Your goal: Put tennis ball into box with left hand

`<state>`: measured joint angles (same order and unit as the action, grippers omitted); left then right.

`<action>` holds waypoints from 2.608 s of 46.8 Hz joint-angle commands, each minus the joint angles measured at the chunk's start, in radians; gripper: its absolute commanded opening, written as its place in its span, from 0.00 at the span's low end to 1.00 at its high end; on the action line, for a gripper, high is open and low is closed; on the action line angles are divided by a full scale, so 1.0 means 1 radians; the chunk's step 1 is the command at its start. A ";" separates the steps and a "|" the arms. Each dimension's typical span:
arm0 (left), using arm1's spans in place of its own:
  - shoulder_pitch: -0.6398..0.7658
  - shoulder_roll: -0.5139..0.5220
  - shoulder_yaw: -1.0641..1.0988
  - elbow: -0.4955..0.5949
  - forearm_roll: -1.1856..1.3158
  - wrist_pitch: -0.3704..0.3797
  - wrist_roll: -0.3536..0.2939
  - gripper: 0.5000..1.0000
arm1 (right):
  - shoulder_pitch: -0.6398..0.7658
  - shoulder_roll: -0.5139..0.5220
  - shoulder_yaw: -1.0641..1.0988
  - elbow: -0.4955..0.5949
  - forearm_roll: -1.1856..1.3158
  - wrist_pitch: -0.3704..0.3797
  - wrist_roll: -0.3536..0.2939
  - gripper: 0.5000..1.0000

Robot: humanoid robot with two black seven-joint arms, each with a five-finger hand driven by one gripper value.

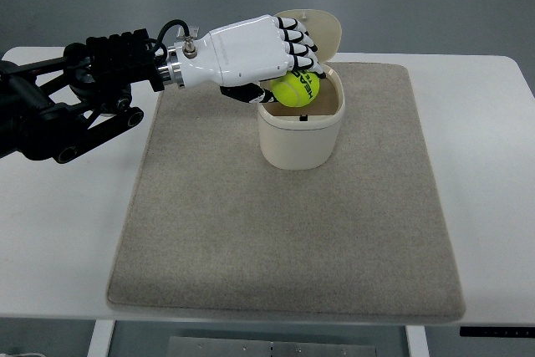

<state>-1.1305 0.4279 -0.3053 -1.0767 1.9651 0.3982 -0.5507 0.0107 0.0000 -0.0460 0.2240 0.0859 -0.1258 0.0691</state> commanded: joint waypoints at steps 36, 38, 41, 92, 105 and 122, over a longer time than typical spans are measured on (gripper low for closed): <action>0.002 0.078 0.008 -0.075 -0.005 -0.001 -0.002 0.83 | 0.000 0.000 0.000 0.000 0.000 0.000 0.000 0.80; 0.000 0.100 0.006 -0.086 -0.006 -0.001 -0.002 0.83 | 0.000 0.000 0.000 0.000 0.000 0.000 0.000 0.80; 0.002 0.141 0.003 -0.098 -0.014 0.002 -0.002 0.83 | 0.000 0.000 0.000 0.000 0.000 0.000 0.000 0.80; 0.144 0.292 0.000 0.027 -1.391 -0.435 0.003 0.98 | 0.000 0.000 0.000 0.000 0.000 0.000 0.000 0.80; 0.147 0.137 -0.005 0.276 -1.644 -0.651 0.009 0.98 | 0.000 0.000 0.000 0.000 0.000 0.000 0.000 0.80; 0.201 0.101 -0.014 0.317 -1.930 -0.776 0.028 0.99 | 0.000 0.000 0.000 0.000 0.000 0.000 0.000 0.80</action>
<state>-0.9450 0.5294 -0.3161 -0.7686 0.1140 -0.3687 -0.5344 0.0107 0.0000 -0.0460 0.2240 0.0859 -0.1258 0.0690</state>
